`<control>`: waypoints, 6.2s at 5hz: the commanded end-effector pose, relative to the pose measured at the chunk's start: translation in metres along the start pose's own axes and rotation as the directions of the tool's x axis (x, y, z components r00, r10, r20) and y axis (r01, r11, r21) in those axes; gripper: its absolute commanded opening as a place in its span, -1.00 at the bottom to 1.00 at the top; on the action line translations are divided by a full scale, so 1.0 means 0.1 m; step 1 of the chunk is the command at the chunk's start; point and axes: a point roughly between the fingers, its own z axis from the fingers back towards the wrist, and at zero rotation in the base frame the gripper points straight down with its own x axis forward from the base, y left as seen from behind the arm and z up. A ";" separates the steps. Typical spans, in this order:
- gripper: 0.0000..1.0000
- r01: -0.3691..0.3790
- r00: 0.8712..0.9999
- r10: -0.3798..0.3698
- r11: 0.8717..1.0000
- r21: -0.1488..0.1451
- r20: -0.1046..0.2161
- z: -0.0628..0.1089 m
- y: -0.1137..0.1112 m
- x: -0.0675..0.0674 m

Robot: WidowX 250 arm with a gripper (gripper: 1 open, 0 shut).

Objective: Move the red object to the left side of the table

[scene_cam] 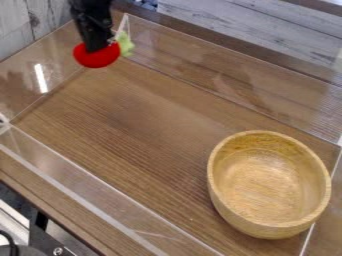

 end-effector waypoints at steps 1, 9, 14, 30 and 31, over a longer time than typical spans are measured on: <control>-1.00 -0.052 0.998 0.051 0.998 0.036 0.036 0.03 0.16 -0.01; -1.00 -0.094 0.994 0.097 0.994 -0.054 0.051 -0.20 0.11 0.46; -1.00 -0.169 0.983 0.173 0.984 -0.063 0.061 -0.25 0.07 0.39; -1.00 -0.495 0.866 0.465 0.849 -0.186 -0.181 -1.14 0.05 -0.27; -1.00 -0.440 0.895 0.405 0.873 -0.210 -0.188 -1.17 0.12 -0.28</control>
